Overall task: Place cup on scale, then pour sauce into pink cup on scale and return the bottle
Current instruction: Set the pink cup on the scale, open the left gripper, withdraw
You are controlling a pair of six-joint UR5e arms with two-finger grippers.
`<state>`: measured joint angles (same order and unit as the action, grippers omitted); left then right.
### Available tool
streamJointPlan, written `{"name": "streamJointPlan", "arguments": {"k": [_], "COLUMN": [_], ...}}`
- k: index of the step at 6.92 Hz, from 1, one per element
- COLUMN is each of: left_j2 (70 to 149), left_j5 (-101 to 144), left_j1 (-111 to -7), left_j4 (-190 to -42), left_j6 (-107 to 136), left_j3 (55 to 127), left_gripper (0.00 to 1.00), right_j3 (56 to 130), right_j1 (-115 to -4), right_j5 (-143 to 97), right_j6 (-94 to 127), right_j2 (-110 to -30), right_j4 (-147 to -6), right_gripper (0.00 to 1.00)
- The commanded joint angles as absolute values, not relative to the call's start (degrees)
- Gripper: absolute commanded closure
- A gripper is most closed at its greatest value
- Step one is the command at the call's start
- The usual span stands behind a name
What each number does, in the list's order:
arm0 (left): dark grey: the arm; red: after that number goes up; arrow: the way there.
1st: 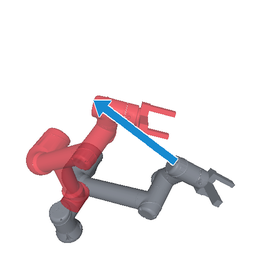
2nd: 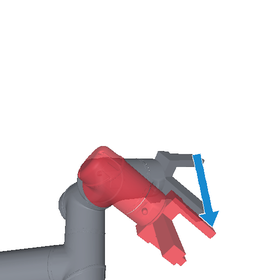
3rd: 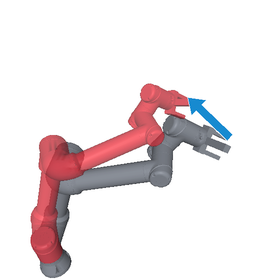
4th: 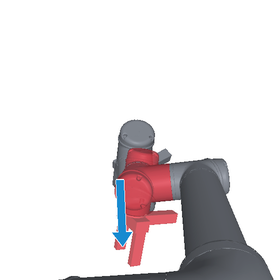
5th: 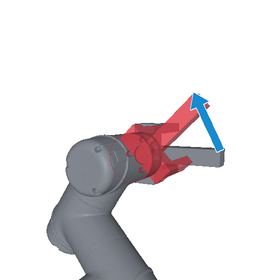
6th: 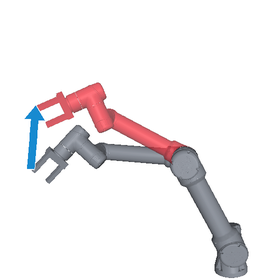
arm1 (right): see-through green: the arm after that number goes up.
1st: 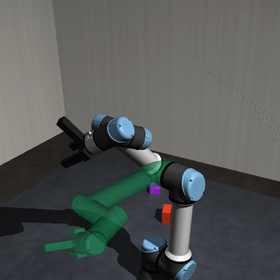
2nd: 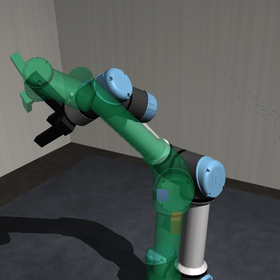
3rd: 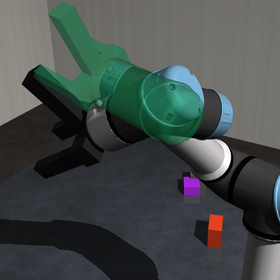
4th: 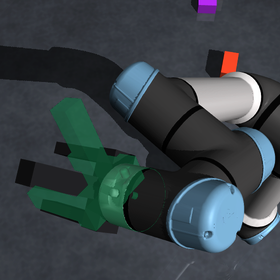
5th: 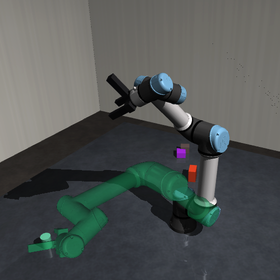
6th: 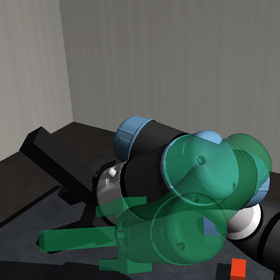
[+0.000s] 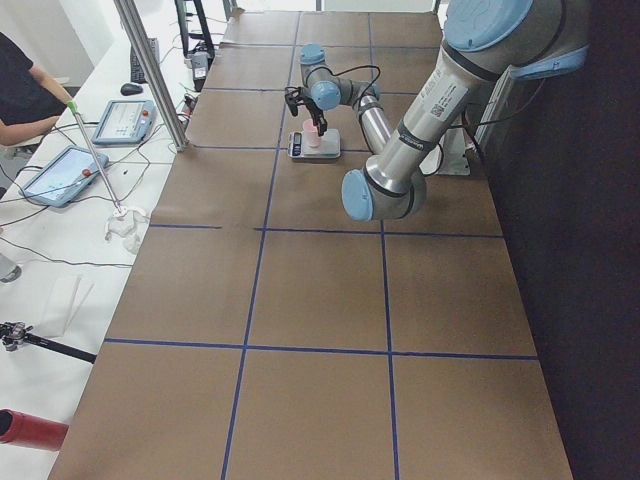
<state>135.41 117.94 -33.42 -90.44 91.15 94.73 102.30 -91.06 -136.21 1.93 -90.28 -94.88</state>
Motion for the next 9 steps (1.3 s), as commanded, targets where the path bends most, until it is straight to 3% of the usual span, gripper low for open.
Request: {"name": "streamJointPlan", "arguments": {"k": [1,3,5,7,9], "left_j2": [131.2,127.8,125.0,123.7,119.8], "left_j5": [118.2,120.7,120.3,119.3,119.4], "left_j1": [-34.1,-36.1,-40.6,-46.7,-53.0], "left_j4": [-90.1,-85.2,-81.0,-80.9,-80.6], "left_j6": [88.8,79.6,64.8,56.1,48.6], "left_j3": [103.0,109.2,109.7,108.1,111.3], "left_gripper": [0.00,0.00,0.00,0.00,0.00], "right_j3": [103.1,107.6,121.5,130.8,132.0], "right_j1": [-91.1,-91.1,-88.1,-74.2,-56.0], "right_j5": [-137.5,-137.6,-137.5,-135.0,-119.1], "right_j6": [1.9,2.0,6.7,29.0,57.2], "right_j2": [-90.3,-90.7,-90.3,-89.0,-88.6], "right_j4": [-95.1,-98.8,-112.2,-111.1,-94.9], "right_gripper": [0.00,0.00,0.00,0.00,0.00]}}
